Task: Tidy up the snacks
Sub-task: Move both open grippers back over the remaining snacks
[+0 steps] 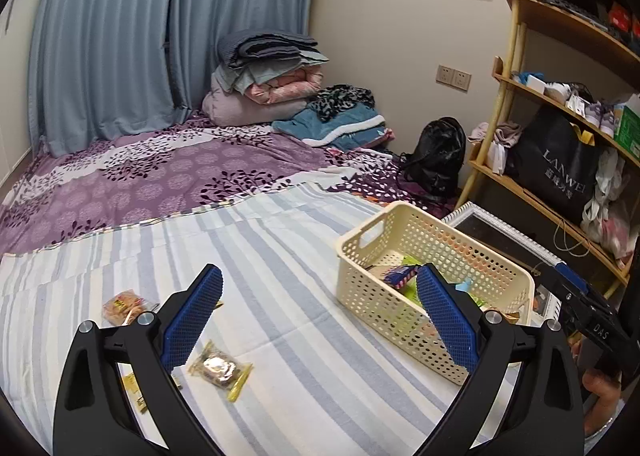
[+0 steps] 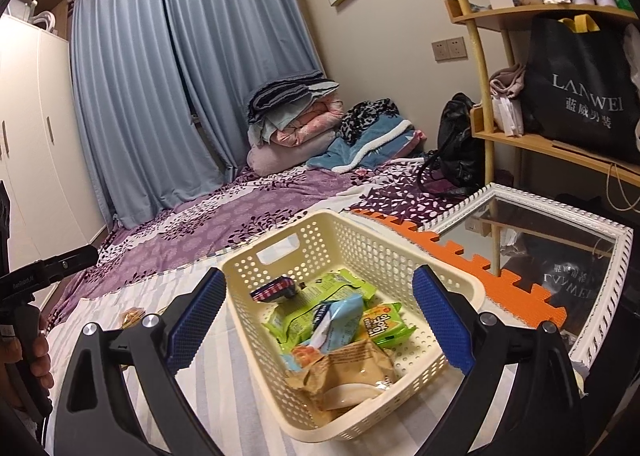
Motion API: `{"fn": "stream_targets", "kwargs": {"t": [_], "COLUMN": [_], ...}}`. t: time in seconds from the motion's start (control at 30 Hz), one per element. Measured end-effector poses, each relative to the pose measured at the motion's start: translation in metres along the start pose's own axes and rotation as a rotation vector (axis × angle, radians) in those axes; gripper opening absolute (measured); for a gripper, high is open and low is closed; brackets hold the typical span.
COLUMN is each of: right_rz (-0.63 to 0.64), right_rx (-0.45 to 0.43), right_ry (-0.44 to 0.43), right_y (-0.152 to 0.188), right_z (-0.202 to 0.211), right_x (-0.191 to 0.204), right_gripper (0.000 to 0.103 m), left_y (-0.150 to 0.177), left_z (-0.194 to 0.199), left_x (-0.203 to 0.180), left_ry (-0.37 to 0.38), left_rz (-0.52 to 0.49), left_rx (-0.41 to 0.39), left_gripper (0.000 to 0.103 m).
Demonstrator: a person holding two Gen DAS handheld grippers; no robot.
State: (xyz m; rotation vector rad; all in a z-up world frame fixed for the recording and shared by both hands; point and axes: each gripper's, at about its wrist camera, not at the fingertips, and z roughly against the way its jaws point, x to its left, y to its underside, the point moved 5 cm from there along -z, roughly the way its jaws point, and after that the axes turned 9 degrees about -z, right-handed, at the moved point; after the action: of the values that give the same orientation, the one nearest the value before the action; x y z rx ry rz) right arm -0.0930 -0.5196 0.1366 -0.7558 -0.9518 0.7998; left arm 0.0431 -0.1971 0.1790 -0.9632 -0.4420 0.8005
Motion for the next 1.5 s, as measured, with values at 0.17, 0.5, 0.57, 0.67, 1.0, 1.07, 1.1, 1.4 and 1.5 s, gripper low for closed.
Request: {"fn": "stream_targets", "kwargs": {"t": [0.17,0.5,0.57,0.67,1.0,1.07,1.1,1.4,1.5], "right_rz": [0.030,0.084,0.094,0.111,0.171,0.185,0.190,0.219,0.238], "right_rx": [0.018,0.065,0.077,0.098,0.172,0.191,0.199,0.289,0.316], "right_ry": [-0.036,-0.104,-0.116,-0.138,-0.199,-0.209,-0.212,-0.249,-0.258], "right_y": [0.007,0.025,0.029,0.036,0.063,0.070,0.073,0.099,0.110], "right_z": [0.000,-0.004,-0.005,-0.007,-0.016,-0.018,-0.020,-0.034,-0.038], "right_x": [0.019,0.059,0.066,0.077,0.109,0.116,0.118,0.138,0.144], "right_gripper": [0.094,0.094,0.094,0.094,0.094,0.094,0.094,0.094,0.094], "left_y": [0.006,0.024,0.029,0.037,0.070,0.077,0.081,0.123,0.138], "left_z": [0.018,0.046,0.051,0.055,0.059,0.058,0.057,0.041,0.032], "left_x": [0.025,0.074,0.083,0.095,0.125,0.131,0.133,0.151,0.159], "left_ry": [-0.047,-0.127,-0.140,-0.157,-0.202,-0.207,-0.209,-0.223,-0.230], "left_rz": [0.030,0.102,0.114,0.131,0.159,0.164,0.166,0.189,0.197], "left_rx": [-0.012,-0.022,-0.021,-0.015,0.042,0.058,0.066,0.158,0.195], "left_gripper": [0.099,0.099,0.099,0.099,0.099,0.099,0.099,0.099,0.099]}}
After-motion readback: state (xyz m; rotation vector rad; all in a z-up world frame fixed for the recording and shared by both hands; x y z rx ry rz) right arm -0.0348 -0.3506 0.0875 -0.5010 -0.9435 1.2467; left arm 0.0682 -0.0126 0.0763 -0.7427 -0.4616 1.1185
